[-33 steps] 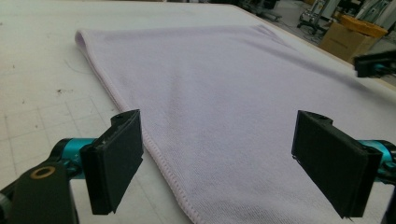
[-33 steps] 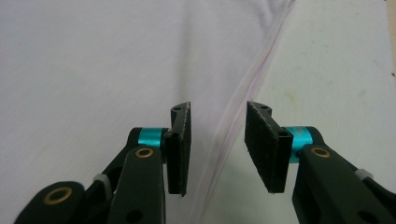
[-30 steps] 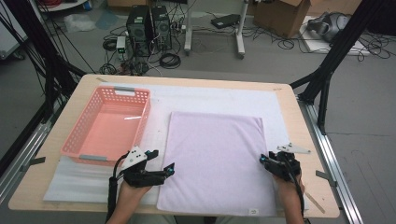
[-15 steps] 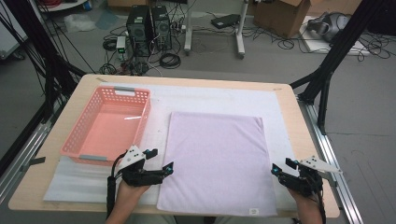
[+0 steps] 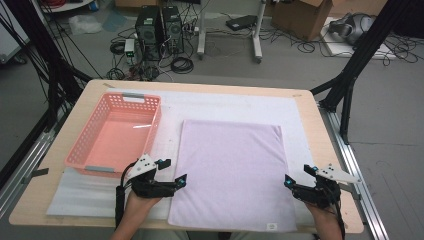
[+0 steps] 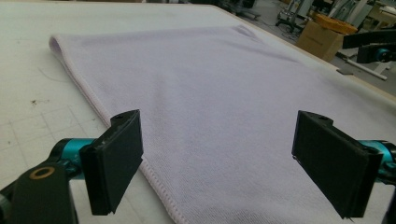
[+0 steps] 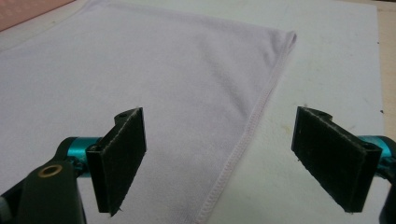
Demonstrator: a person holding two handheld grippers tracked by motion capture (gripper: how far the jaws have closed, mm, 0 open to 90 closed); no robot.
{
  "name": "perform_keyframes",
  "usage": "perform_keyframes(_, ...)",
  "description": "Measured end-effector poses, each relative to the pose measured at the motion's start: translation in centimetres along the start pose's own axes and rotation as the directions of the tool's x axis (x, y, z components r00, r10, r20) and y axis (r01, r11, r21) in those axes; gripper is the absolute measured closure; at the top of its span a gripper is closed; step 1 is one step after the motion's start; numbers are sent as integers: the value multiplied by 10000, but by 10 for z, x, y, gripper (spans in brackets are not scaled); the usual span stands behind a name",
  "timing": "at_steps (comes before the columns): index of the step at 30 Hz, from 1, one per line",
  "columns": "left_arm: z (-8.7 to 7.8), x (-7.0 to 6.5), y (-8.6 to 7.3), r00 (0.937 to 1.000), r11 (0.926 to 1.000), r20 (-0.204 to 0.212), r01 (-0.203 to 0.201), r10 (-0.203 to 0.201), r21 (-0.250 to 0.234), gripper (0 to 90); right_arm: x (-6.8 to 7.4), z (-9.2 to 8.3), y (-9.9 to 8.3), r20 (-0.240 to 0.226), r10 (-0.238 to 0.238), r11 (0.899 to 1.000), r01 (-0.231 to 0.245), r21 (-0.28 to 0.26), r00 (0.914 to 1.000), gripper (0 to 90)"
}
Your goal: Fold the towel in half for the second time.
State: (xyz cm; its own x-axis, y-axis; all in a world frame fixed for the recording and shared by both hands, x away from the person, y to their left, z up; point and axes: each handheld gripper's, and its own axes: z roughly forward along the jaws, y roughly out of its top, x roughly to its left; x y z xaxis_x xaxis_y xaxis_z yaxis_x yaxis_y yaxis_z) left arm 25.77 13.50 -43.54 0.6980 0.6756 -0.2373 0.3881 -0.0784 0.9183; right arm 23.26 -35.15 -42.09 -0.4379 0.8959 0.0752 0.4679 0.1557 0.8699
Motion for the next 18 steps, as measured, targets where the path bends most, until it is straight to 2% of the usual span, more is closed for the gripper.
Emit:
perform_keyframes(6, 4, 3, 3, 9998, 9999, -57, 167, -167, -20, 166, -3, 3, 0, -64, 40, 10000, -40, 34, 10000, 166)
perform_keyframes(9, 8, 4, 5, 9999, 9999, 99, 114, -113, -39, 166, -3, 4, -1, -103, 98, 9999, -97, 67, 9999, 166)
perform_keyframes(14, 14, 6, 12, 9997, 9999, 191, 129, -128, -53, 168, -3, 3, 1, -234, -14, 10000, 14, 1, 9997, 166)
perform_keyframes(18, 23, 13, 23, 9996, 9997, 141, 251, -251, 38, 164, -9, 11, 3, -355, 147, 9998, -143, 111, 9993, 166)
